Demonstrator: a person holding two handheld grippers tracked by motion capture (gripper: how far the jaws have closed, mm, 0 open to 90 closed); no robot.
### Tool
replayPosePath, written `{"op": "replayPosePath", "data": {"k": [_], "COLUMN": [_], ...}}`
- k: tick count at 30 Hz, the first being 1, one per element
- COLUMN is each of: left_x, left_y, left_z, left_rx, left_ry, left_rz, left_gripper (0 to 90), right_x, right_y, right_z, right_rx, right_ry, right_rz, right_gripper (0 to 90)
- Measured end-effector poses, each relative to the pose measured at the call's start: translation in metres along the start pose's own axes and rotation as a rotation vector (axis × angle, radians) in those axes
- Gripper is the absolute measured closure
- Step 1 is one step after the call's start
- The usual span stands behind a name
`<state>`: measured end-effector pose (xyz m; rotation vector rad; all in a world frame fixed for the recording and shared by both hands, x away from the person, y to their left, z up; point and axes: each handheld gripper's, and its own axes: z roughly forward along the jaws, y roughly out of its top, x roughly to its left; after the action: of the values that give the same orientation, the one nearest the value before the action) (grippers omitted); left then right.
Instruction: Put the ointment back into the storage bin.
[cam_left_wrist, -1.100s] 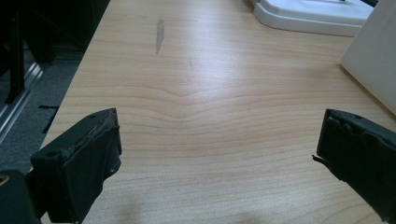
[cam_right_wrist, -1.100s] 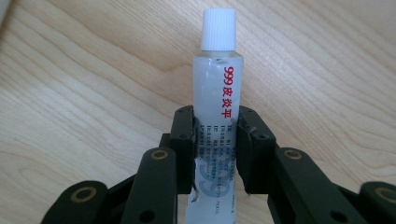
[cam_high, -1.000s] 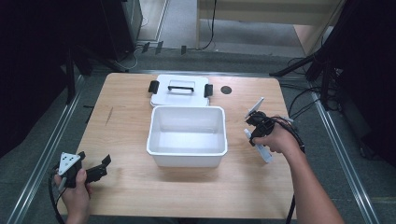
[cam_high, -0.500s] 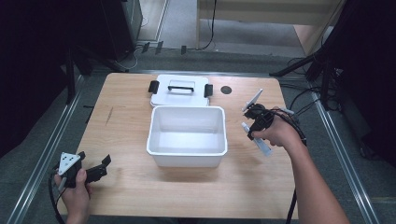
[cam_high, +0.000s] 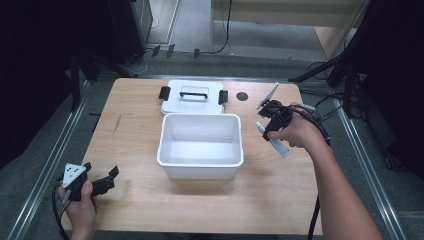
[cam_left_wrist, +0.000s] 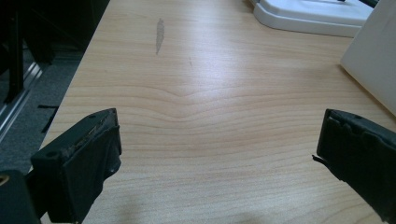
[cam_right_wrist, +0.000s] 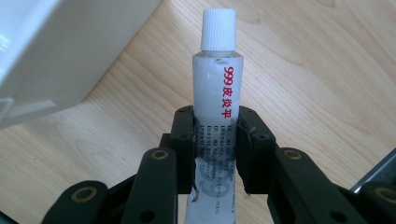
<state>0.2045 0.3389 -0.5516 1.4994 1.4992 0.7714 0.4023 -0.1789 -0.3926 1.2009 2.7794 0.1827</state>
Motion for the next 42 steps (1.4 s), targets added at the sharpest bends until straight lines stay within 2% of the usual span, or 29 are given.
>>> {"op": "replayPosePath", "data": {"k": [17, 18, 26, 31, 42], "left_x": [0.000, 0.000, 0.000, 0.000, 0.000], "left_y": [0.000, 0.000, 0.000, 0.000, 0.000], "left_z": [0.000, 0.000, 0.000, 0.000, 0.001], "left_rx": [-0.001, -0.001, 0.001, 0.002, 0.001], "left_ry": [-0.003, -0.003, -0.001, -0.002, -0.003], "left_rz": [-0.002, -0.002, -0.004, 0.000, -0.001], "left_gripper": [0.2, 0.2, 0.2, 0.2, 0.2], "right_x": [0.036, 0.041, 0.057, 0.070, 0.088], "right_y": [0.029, 0.032, 0.041, 0.049, 0.058], "right_z": [-0.035, -0.037, -0.043, -0.042, -0.041], "right_rx": [-0.042, -0.044, -0.052, -0.057, -0.060], "right_ry": [-0.003, -0.007, 0.007, 0.020, 0.035], "right_rz": [-0.109, -0.127, -0.173, -0.211, -0.263], "right_gripper": [71.6, 71.5, 71.6, 71.6, 71.5]}}
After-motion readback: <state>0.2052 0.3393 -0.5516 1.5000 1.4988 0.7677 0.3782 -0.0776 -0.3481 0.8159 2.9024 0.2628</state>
